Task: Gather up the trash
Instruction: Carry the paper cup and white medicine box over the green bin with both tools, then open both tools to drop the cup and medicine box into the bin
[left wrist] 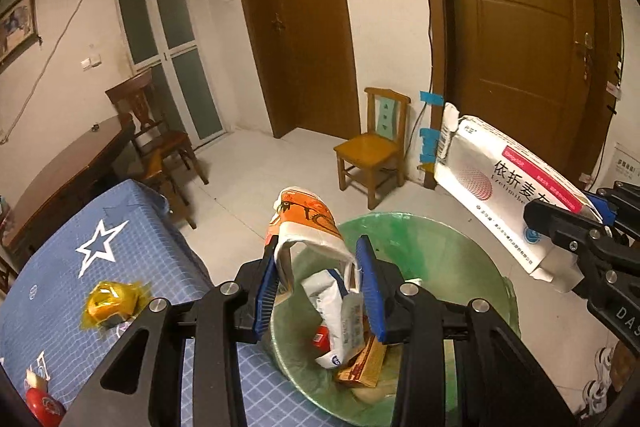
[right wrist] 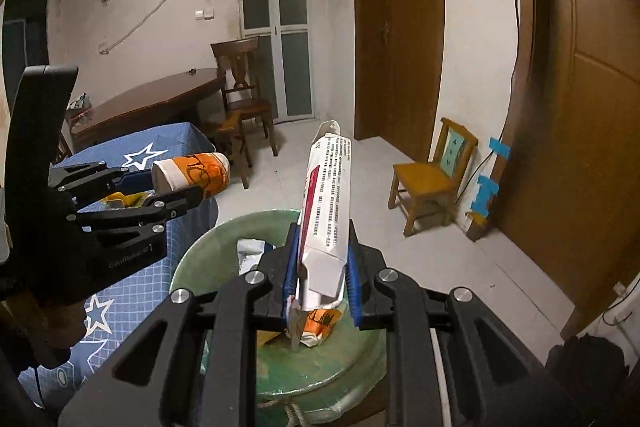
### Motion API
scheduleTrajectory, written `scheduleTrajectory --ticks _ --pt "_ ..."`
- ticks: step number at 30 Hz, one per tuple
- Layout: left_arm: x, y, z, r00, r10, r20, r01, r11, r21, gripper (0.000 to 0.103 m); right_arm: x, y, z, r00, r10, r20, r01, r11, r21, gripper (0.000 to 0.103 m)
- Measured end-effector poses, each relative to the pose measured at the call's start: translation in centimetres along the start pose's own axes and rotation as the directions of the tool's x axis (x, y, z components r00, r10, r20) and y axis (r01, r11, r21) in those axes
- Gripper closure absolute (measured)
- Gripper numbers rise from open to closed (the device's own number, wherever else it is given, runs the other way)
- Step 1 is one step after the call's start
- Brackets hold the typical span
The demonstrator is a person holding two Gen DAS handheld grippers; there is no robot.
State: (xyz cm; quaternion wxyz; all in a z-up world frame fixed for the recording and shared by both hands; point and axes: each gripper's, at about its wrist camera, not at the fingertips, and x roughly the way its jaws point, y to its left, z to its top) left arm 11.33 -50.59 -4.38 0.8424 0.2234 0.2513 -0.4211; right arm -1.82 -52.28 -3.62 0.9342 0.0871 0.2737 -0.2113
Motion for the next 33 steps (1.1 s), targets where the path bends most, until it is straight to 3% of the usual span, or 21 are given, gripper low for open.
scheduleTrajectory --ticks 18,20,24,33 --pt "2.0 1.3 -3.1 0.997 -0.040 -0.064 0.040 0.999 0.002 0.064 2.7 -1.0 -0.2 0.993 0.088 -0.081 -0.081 0.993 0.090 0.084" --pt "2.2 1.3 -3.0 0.997 -0.045 -0.068 0.045 0.999 0.000 0.062 3.2 -1.0 -0.1 0.992 0.098 -0.086 -0.091 0.992 0.085 0.081" --pt "3.1 1.6 -3.0 0.993 -0.061 -0.102 0.060 0.998 -0.012 0.040 4.3 -1.4 -0.1 0.992 0.082 -0.091 -0.073 0.993 0.093 0.076" --pt "2.9 2.9 -3.7 0.993 -0.065 -0.103 0.060 0.997 -0.048 0.039 4.2 -2.0 -0.4 0.991 0.095 -0.089 -0.084 0.989 0.120 0.075"
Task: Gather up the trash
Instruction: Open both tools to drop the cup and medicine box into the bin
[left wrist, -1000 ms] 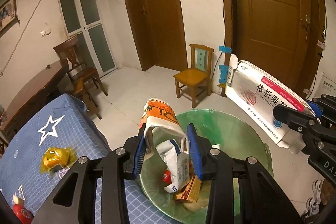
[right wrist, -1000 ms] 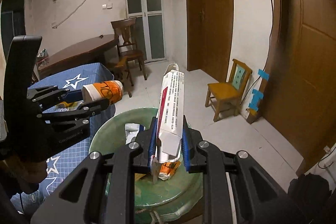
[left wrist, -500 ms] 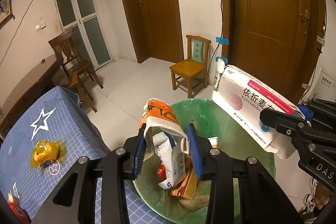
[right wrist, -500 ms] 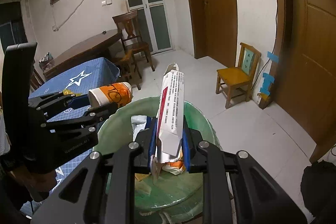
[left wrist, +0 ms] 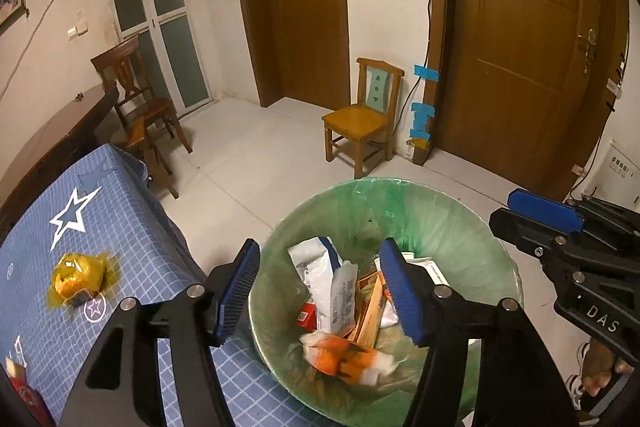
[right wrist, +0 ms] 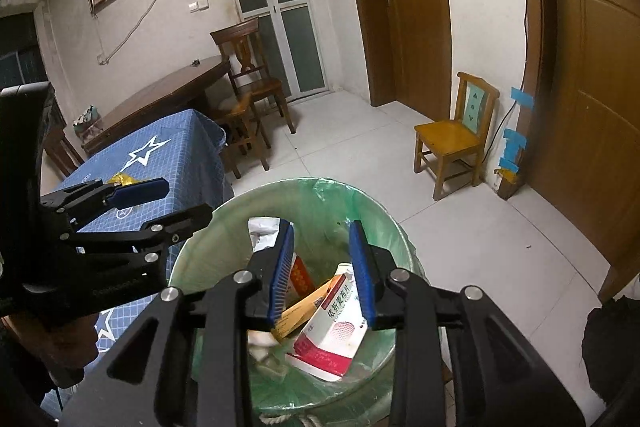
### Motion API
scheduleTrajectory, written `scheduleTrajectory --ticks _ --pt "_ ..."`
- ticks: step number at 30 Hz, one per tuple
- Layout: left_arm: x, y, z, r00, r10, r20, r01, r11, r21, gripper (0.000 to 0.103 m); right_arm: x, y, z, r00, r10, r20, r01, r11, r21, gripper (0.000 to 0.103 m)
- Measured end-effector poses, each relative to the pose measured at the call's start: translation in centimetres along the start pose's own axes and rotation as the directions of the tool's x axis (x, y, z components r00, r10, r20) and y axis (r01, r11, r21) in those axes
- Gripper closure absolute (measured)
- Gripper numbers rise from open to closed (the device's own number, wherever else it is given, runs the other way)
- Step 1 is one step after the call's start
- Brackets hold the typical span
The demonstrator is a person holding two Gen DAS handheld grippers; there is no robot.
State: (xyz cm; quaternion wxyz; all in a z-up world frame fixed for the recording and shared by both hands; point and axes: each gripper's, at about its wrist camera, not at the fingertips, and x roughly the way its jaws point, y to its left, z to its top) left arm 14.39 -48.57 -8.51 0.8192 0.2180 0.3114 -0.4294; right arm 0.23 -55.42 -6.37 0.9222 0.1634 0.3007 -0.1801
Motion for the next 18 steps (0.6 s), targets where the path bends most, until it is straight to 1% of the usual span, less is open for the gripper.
scheduleTrajectory --ticks 2,4,5,10,15,18 --pt "-0.3 0.1 -0.1 1.000 0.005 0.000 -0.005 1.000 -0.010 0.039 -0.2 0.3 0.0 1.000 0.003 0.004 -0.003 1.000 -0.005 0.076" --pt "-0.8 0.4 -0.4 1.000 0.013 0.011 -0.013 1.000 -0.019 0.035 -0.4 0.6 0.1 1.000 0.004 0.010 -0.004 1.000 -0.012 0.076" --pt "-1.1 0.5 -0.4 1.000 0.022 0.016 -0.021 0.999 -0.024 0.034 -0.5 0.8 0.2 1.000 0.002 0.014 -0.001 1.000 -0.017 0.076" --pt "-3.4 2.1 -1.2 0.998 0.036 0.043 -0.033 0.996 -0.085 0.033 -1.1 2.0 0.1 0.999 0.007 0.039 -0.006 1.000 -0.027 0.075" --pt "-6.7 3.9 -3.2 0.995 0.074 0.067 -0.064 0.988 -0.139 0.030 -1.7 3.9 -0.2 0.997 0.040 0.061 -0.038 0.998 -0.045 0.075" --pt "-9.4 5.8 -5.3 0.989 0.118 0.090 -0.102 0.981 -0.164 0.028 -2.1 5.7 -0.6 0.994 0.070 0.079 -0.065 0.996 -0.068 0.075"
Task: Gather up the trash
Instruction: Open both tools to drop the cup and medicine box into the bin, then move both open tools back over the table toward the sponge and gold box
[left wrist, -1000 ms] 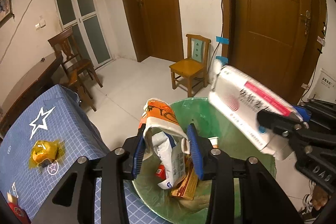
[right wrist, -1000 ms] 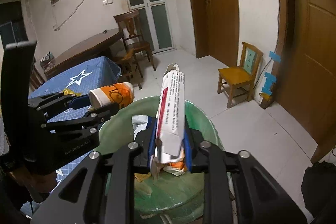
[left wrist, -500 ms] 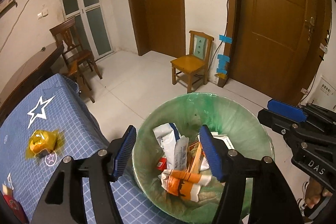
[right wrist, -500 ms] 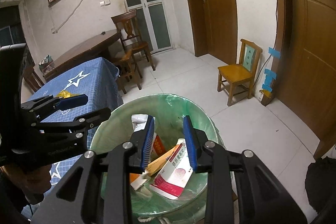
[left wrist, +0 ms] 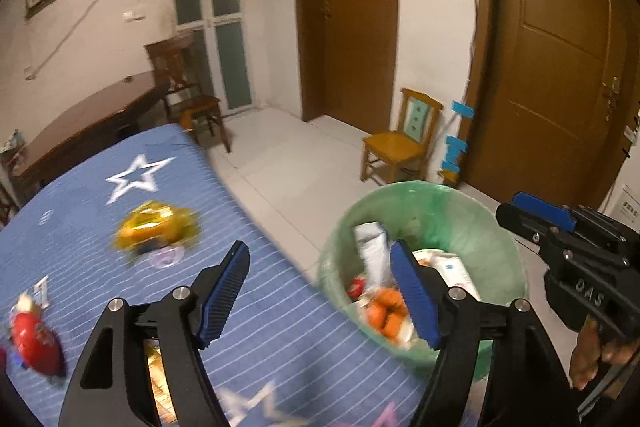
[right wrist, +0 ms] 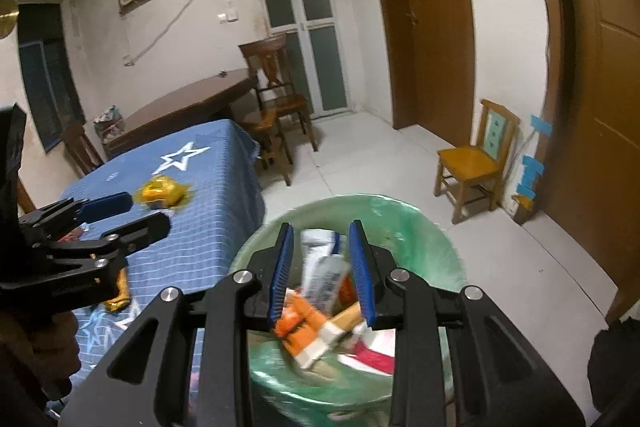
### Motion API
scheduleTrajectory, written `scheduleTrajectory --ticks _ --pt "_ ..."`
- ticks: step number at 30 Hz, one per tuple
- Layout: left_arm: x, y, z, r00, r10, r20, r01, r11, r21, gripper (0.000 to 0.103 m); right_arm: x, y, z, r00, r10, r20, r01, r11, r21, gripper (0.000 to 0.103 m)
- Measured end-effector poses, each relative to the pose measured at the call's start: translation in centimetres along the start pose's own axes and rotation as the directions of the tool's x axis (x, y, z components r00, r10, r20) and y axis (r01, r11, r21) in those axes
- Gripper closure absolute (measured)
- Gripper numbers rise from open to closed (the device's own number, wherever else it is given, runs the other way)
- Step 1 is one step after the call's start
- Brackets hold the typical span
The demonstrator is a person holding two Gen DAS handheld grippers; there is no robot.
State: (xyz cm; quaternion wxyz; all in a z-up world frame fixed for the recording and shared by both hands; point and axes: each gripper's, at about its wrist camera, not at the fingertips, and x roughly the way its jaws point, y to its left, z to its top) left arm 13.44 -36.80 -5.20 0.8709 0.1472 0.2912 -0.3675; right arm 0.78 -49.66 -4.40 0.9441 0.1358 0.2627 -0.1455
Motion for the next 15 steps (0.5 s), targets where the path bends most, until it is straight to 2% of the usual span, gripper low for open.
scheduleTrajectory --ticks 1,3,5,7,11,15 --pt "-0.7 0.8 -0.3 1.000 0.006 0.005 -0.006 1.000 -0.011 0.028 0.0 0.9 -0.1 1.000 0.012 0.005 -0.012 1.000 -0.007 0.075" --pt "-2.5 2.9 -1.2 1.000 0.026 0.016 -0.025 0.998 -0.051 0.027 0.0 1.8 -0.2 0.999 0.033 0.012 -0.033 0.999 -0.011 0.066" --pt "-4.0 4.7 -2.1 0.999 0.038 0.024 -0.036 0.996 -0.082 0.027 0.0 3.3 -0.5 0.997 0.079 0.018 -0.079 0.997 -0.002 0.053" --pt "-5.9 6.6 -3.1 0.998 0.061 0.035 -0.056 0.992 -0.109 0.026 0.1 4.5 -0.6 0.992 0.123 0.018 -0.123 0.992 -0.002 0.047" --pt "-9.5 9.9 -5.2 0.991 0.115 0.068 -0.104 0.984 -0.145 0.025 0.7 7.8 -1.5 0.984 0.176 -0.013 -0.177 0.983 -0.048 0.037" --pt "-13.1 13.4 -7.7 0.979 0.178 0.101 -0.157 0.970 -0.185 0.024 1.5 10.8 -2.4 0.975 0.211 -0.066 -0.216 0.972 -0.090 0.034"
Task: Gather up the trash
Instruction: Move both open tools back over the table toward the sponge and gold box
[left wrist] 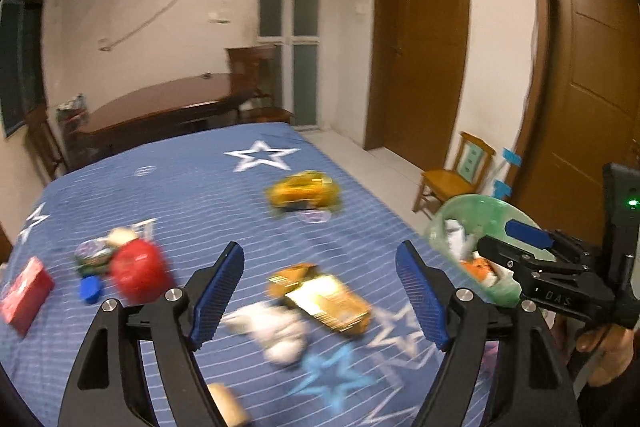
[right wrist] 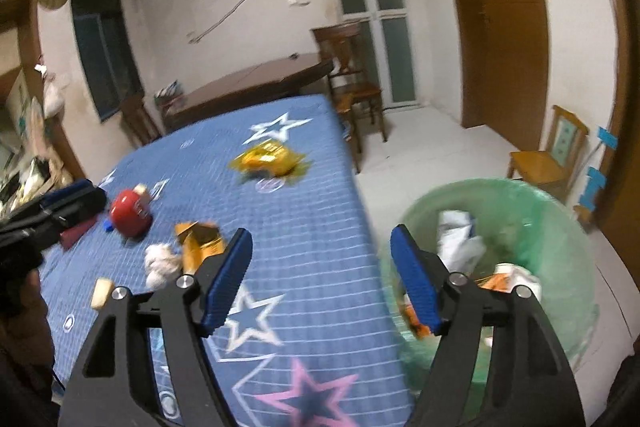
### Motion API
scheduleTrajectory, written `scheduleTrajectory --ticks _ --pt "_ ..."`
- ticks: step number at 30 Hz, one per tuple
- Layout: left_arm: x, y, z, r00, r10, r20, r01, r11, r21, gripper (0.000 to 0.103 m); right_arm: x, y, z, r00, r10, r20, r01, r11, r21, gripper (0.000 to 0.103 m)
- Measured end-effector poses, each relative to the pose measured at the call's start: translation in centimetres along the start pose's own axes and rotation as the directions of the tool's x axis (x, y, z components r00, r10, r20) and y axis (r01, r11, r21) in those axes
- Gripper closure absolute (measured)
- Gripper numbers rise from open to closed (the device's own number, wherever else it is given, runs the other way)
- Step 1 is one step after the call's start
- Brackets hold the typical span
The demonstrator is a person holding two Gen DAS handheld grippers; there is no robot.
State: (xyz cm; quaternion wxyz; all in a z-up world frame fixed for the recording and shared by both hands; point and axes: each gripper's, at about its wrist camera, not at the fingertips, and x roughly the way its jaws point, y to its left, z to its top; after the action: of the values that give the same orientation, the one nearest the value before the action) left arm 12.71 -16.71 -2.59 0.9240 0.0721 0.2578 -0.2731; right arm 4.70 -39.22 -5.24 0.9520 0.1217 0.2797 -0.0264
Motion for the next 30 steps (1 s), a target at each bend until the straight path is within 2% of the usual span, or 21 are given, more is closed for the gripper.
scheduleTrajectory --ticks 6,8,11,16,20,24,26,30 --pt "-3.5 7.3 -3.6 0.993 0.118 -0.011 -0.118 0.989 -0.092 0.024 1.1 4.4 -0.5 0.995 0.086 -0.042 -0.089 0.992 -0.085 0.030" --pt "-4.5 10.4 -5.1 0.985 0.167 -0.039 -0.171 0.973 -0.153 0.024 1.6 6.0 -0.6 0.990 0.127 -0.067 -0.135 0.982 -0.131 0.021" --pt "-6.0 14.1 -6.8 0.978 0.198 -0.062 -0.207 0.951 -0.232 0.024 3.0 8.1 -1.0 0.976 0.182 -0.122 -0.203 0.961 -0.186 0.015" --pt "-8.2 19.0 -9.2 0.955 0.275 -0.108 -0.296 0.904 -0.309 0.024 5.5 10.0 -1.4 0.962 0.192 -0.196 -0.237 0.940 -0.244 0.014" --pt "-8.8 20.3 -10.5 0.951 0.276 -0.141 -0.308 0.895 -0.323 0.024 7.6 10.5 -1.5 0.947 0.191 -0.256 -0.255 0.936 -0.242 0.014" --pt "-8.7 19.7 -10.9 0.952 0.266 -0.154 -0.301 0.906 -0.297 0.024 9.7 10.8 -1.7 0.931 0.180 -0.318 -0.264 0.934 -0.241 0.015" --pt "-8.2 19.1 -10.7 0.956 0.245 -0.159 -0.283 0.912 -0.297 0.024 10.1 10.7 -1.9 0.922 0.188 -0.339 -0.276 0.932 -0.235 0.023" --pt "-7.0 17.8 -10.4 0.968 0.187 -0.170 -0.231 0.928 -0.292 0.024 10.7 10.9 -2.1 0.908 0.205 -0.366 -0.300 0.927 -0.226 0.031"
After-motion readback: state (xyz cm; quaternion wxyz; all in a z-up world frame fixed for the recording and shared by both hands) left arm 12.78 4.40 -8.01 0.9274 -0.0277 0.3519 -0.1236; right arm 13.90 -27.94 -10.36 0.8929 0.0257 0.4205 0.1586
